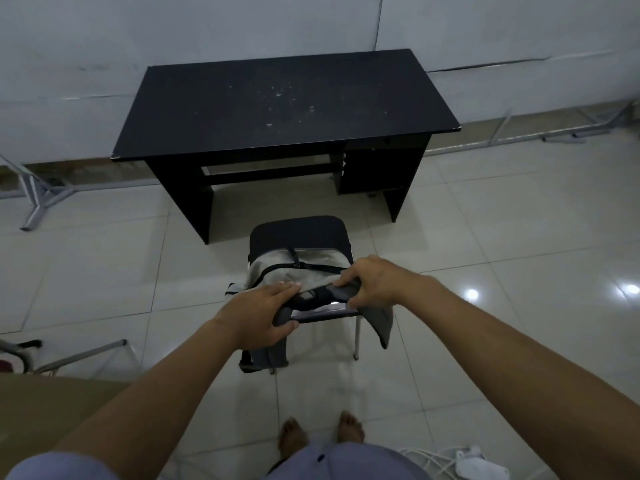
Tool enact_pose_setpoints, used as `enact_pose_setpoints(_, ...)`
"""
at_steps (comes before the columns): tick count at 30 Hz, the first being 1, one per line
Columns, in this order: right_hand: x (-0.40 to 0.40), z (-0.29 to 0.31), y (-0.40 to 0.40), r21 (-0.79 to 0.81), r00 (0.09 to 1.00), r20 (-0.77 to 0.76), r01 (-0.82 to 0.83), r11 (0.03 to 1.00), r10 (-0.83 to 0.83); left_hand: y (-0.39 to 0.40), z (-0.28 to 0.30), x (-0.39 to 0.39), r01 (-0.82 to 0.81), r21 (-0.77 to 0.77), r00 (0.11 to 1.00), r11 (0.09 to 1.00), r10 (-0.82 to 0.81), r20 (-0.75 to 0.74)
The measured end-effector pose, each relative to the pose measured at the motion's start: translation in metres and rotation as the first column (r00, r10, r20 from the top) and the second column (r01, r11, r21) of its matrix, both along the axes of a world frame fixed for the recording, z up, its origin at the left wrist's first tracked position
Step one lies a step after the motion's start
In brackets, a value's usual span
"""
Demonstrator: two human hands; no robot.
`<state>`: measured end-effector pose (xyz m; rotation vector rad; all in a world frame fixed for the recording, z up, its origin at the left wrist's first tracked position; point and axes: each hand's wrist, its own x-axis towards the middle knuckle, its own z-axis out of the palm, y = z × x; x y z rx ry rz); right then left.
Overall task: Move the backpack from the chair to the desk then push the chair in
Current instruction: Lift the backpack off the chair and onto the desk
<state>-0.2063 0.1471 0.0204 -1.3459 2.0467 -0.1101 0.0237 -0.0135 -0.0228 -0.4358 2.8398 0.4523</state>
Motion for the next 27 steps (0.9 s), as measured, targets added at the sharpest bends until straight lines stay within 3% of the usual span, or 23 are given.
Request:
enact_pose_setpoints(4,-0.010,0.006,-0.015,-0.025,0.999,-0.050,0.007,1.000,-0.009,-0.003,0.000,-0.002,-0.006,0.015,1.000,1.000,0.005,0.016)
enact_pose_setpoints(8,-0.009,0.005,-0.027,-0.118,0.952,-0.298,0.039,0.992,-0.073,-0.007,-0.001,-0.003,-0.053,0.036,0.998,0.998,0.051,0.045)
enact_pose_setpoints(11,-0.001,-0.009,-0.030,-0.214,0.911,-0.388,0.061,0.975,-0.142,-0.008,-0.003,-0.001,-0.091,0.062,0.995,0.994,0.089,0.035)
enact_pose_setpoints(14,0.009,-0.026,-0.032,-0.276,0.907,-0.360,0.118,0.954,-0.217,-0.009,-0.003,0.002,-0.141,0.114,0.990,0.983,0.139,0.026)
enact_pose_setpoints(20,0.012,-0.038,-0.036,-0.149,0.984,-0.105,0.126,0.981,-0.143,-0.008,-0.001,0.008,-0.203,0.209,0.979,0.956,0.203,0.024)
enact_pose_setpoints(23,0.018,-0.039,-0.027,-0.334,0.976,-0.213,-0.038,0.942,-0.036,-0.005,0.000,0.008,-0.222,0.223,0.974,0.949,0.228,0.000)
enact_pose_setpoints(25,0.026,-0.036,-0.023,-0.476,0.981,-0.149,-0.182,0.860,0.125,-0.002,-0.001,0.009,-0.257,0.254,0.962,0.933,0.273,-0.031)
enact_pose_setpoints(27,0.034,-0.032,-0.024,-0.512,0.968,-0.068,-0.241,0.825,0.240,-0.001,-0.001,0.010,-0.311,0.285,0.938,0.907,0.342,-0.063)
